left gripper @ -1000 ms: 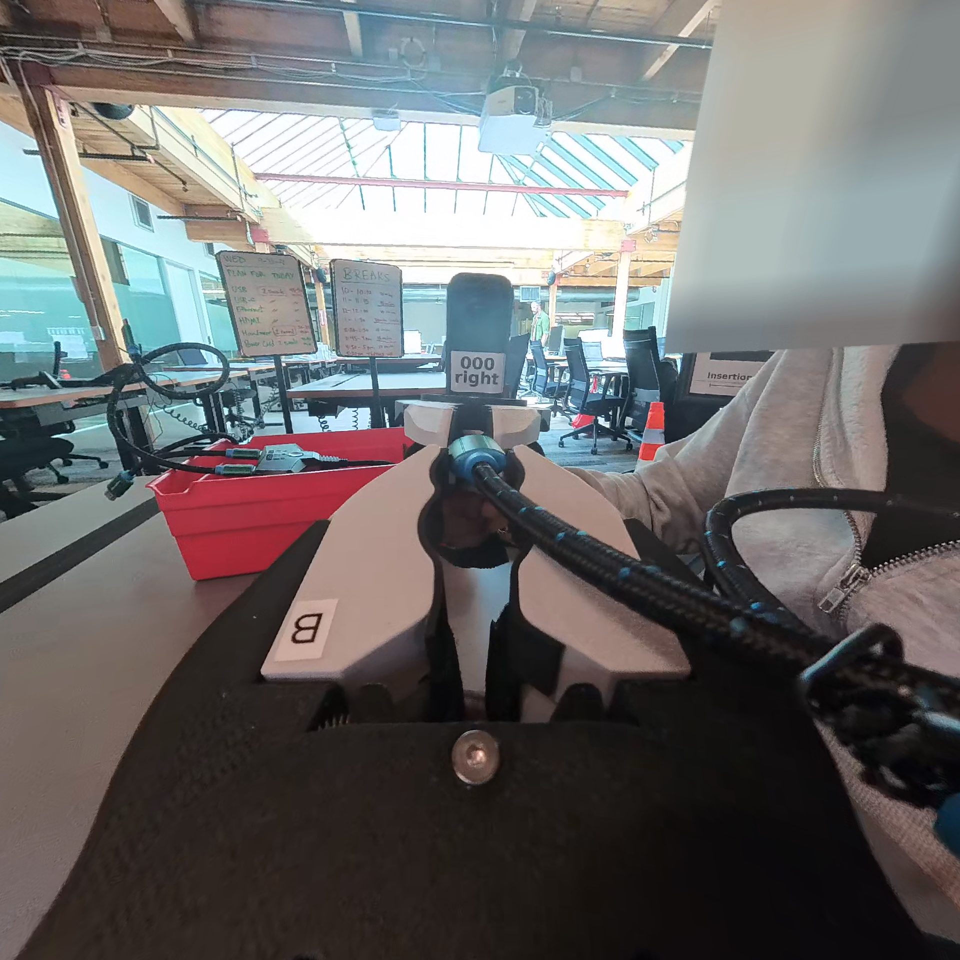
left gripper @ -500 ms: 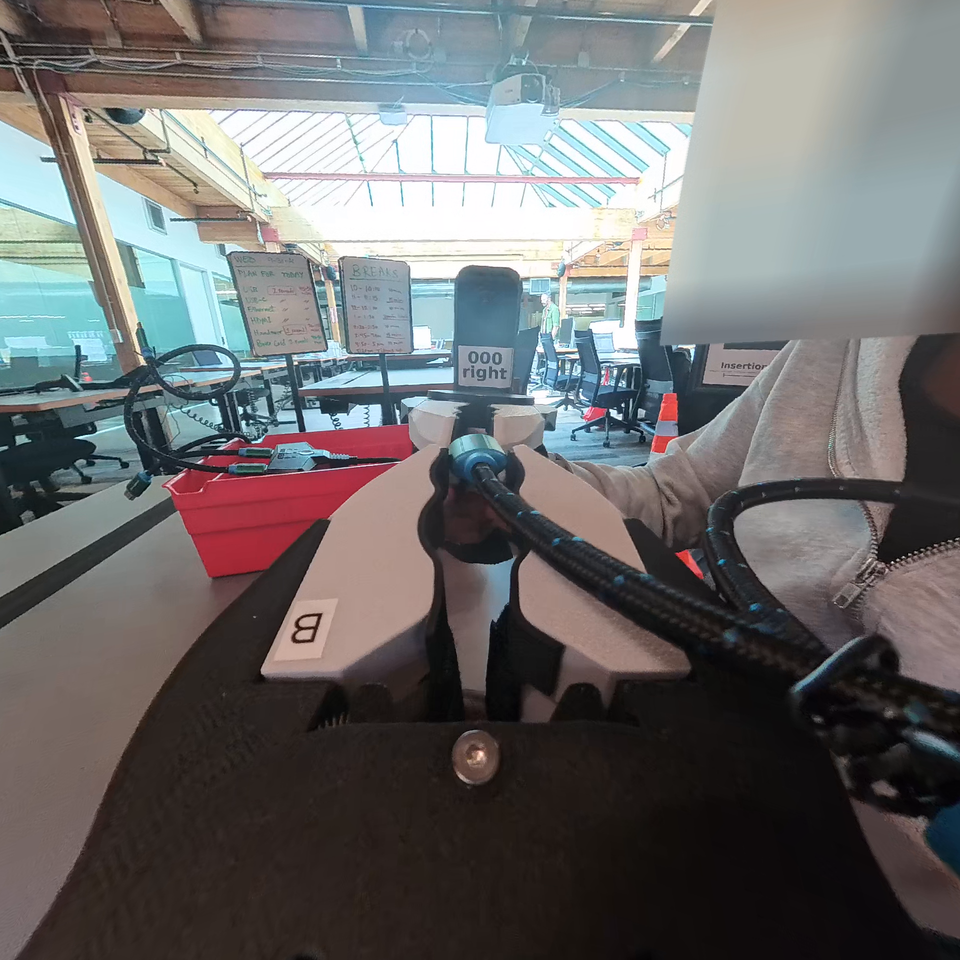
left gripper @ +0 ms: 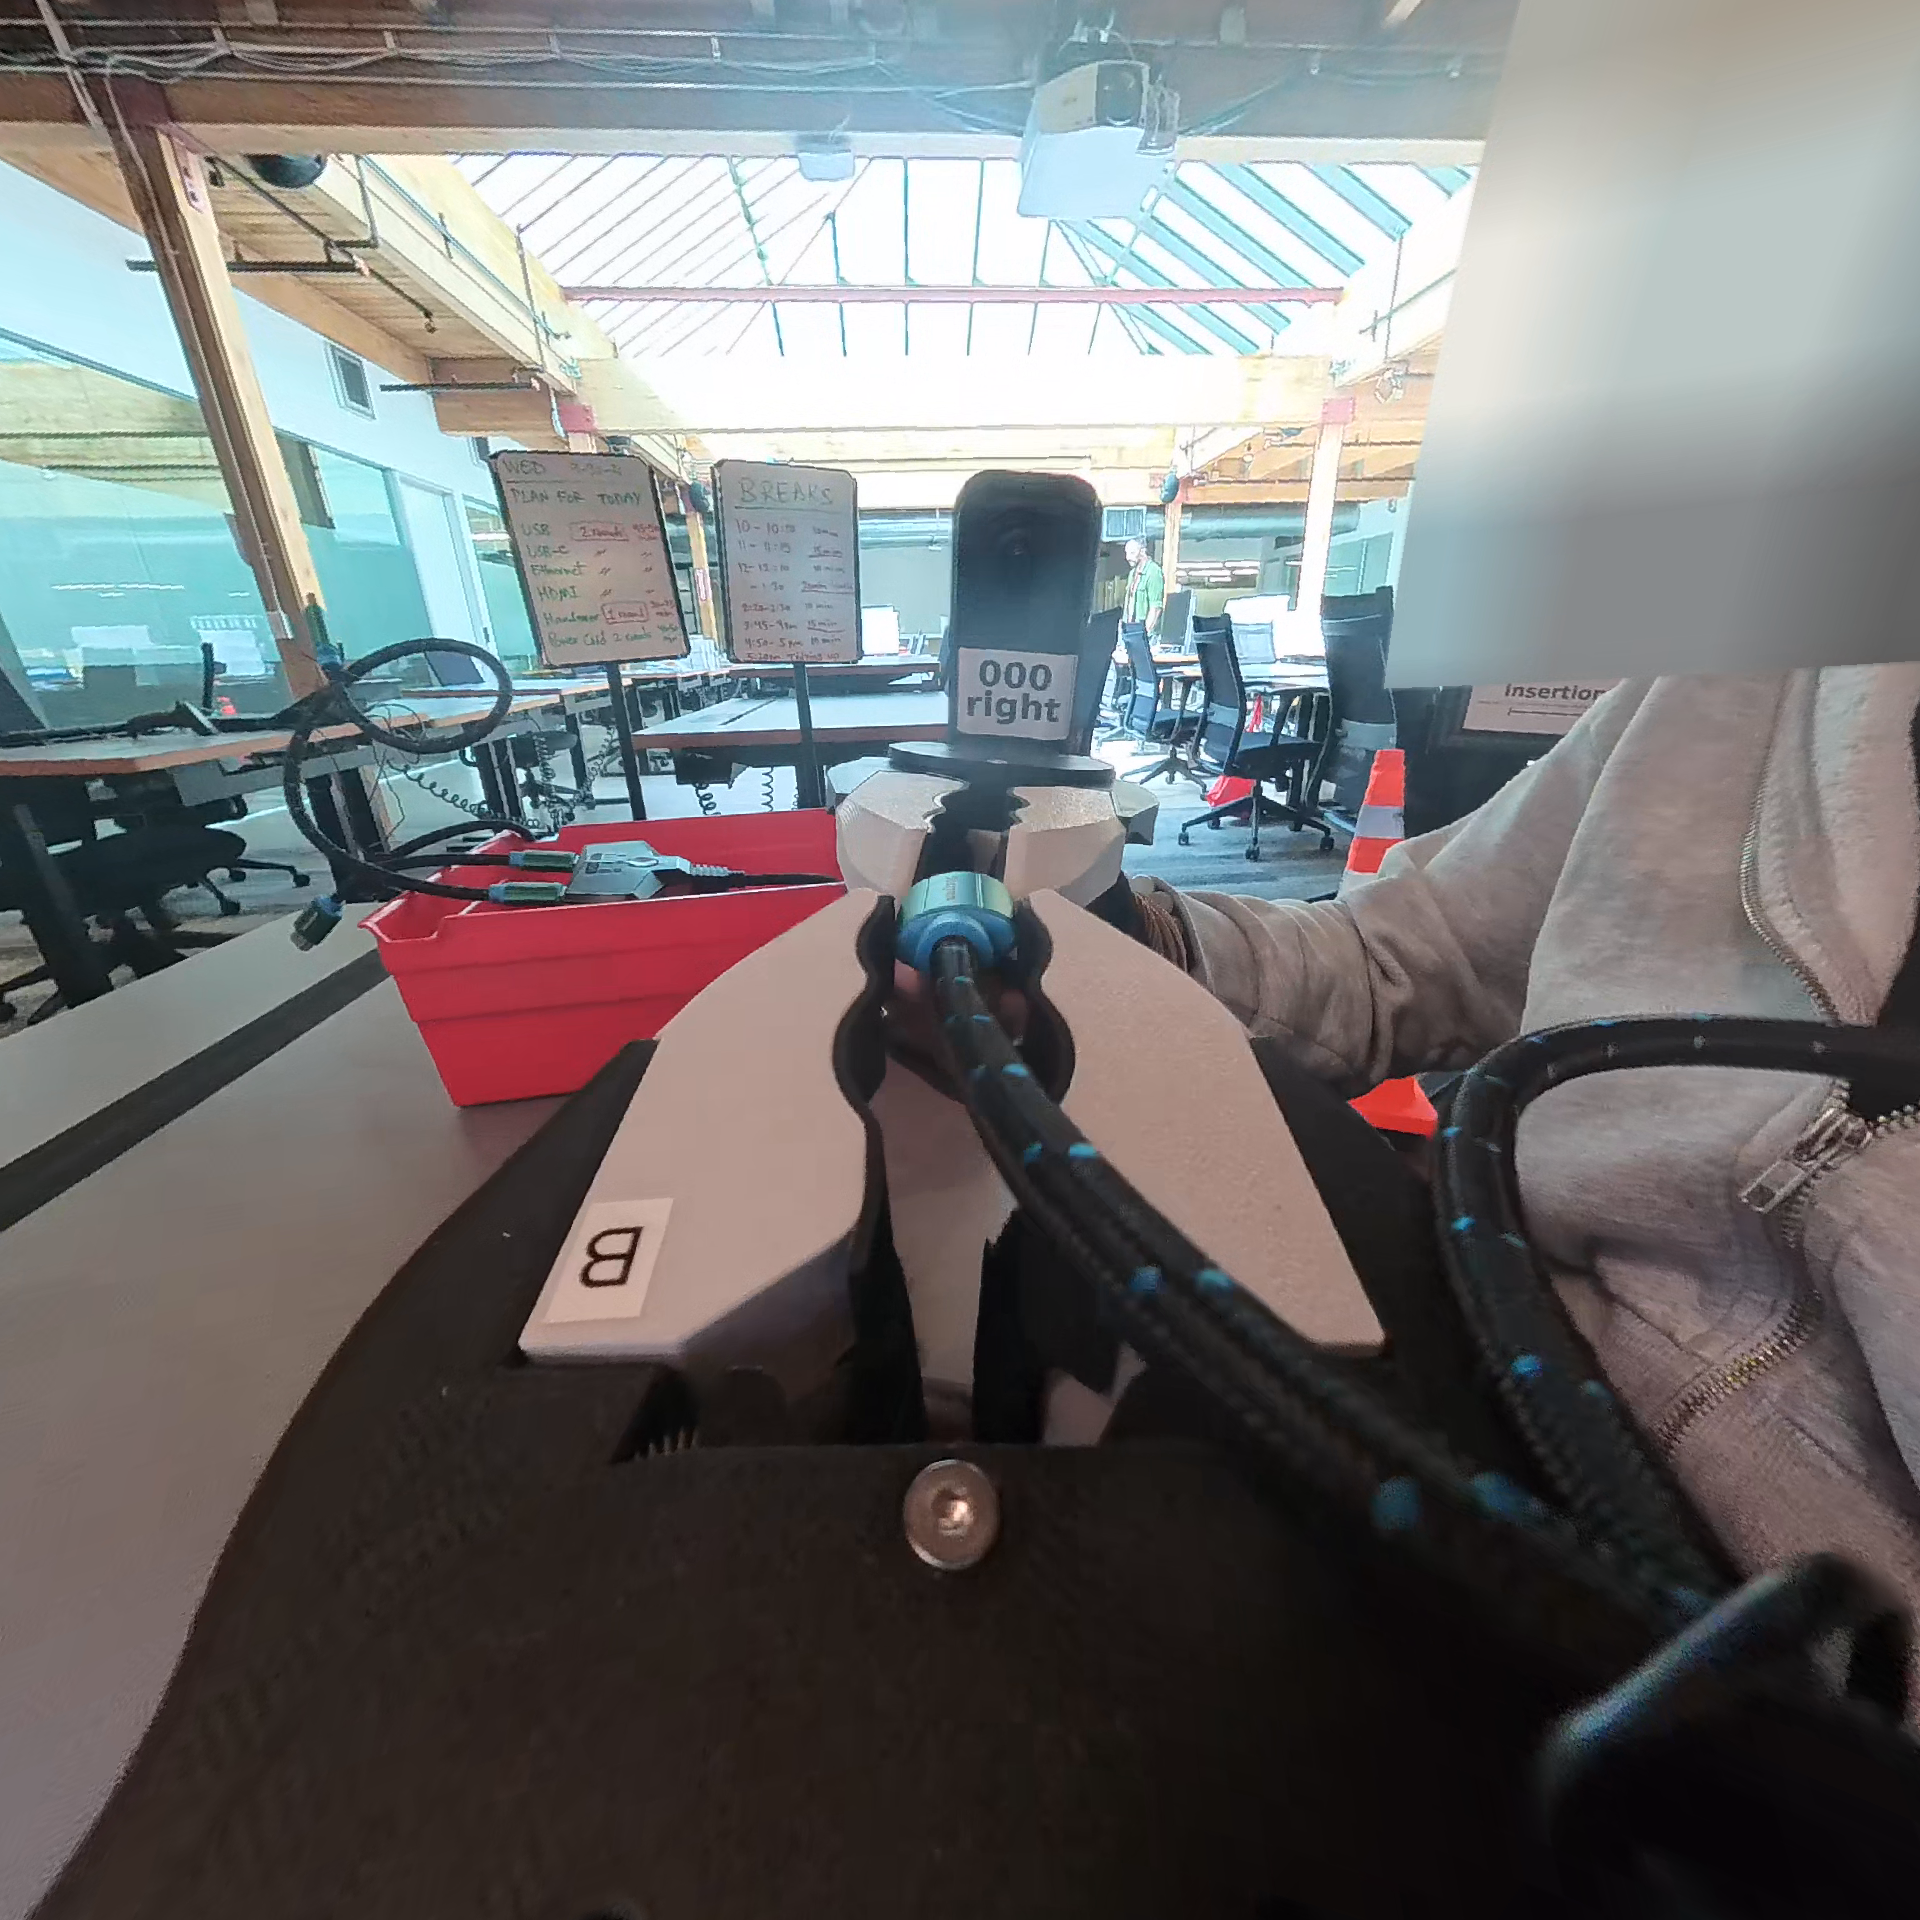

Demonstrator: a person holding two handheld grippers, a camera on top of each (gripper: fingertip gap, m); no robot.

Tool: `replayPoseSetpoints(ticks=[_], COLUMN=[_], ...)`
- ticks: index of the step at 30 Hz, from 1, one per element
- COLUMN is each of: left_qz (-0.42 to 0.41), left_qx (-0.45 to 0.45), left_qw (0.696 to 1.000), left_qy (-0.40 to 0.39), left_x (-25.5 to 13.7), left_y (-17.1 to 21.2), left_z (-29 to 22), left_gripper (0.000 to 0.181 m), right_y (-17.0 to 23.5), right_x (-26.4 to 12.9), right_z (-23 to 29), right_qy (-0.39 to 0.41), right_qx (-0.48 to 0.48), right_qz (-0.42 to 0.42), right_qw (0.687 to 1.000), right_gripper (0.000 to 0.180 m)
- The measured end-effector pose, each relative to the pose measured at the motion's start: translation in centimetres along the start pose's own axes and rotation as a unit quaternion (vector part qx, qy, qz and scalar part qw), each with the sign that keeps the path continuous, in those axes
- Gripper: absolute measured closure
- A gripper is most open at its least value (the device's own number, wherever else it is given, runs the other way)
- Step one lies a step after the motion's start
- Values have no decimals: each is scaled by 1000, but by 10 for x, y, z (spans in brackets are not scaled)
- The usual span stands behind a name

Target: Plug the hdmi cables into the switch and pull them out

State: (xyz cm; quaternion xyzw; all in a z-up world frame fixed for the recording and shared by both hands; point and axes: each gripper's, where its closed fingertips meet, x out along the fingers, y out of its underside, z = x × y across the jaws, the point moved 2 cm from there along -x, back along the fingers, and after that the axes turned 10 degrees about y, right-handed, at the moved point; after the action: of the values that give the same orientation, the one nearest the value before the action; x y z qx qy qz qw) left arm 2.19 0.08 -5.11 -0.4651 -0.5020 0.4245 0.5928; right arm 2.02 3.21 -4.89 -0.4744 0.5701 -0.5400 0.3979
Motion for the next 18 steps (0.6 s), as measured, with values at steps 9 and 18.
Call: replayPoseSetpoints(ticks=[9, 18], left_qz=[-23, -14], left_qx=[36, 42], left_qw=[991, 992], left_qy=[-127, -119], left_x=[-22, -19], left_y=[-13, -12], left_z=[27, 25], left_gripper=[160, 160], right_y=[52, 135], right_x=[-16, -27], right_z=[-19, -40], right_qy=[-16, -6], right_qx=[-12, -79], right_qz=[227, 416], right_qw=[974, 906], right_gripper=[109, 76])
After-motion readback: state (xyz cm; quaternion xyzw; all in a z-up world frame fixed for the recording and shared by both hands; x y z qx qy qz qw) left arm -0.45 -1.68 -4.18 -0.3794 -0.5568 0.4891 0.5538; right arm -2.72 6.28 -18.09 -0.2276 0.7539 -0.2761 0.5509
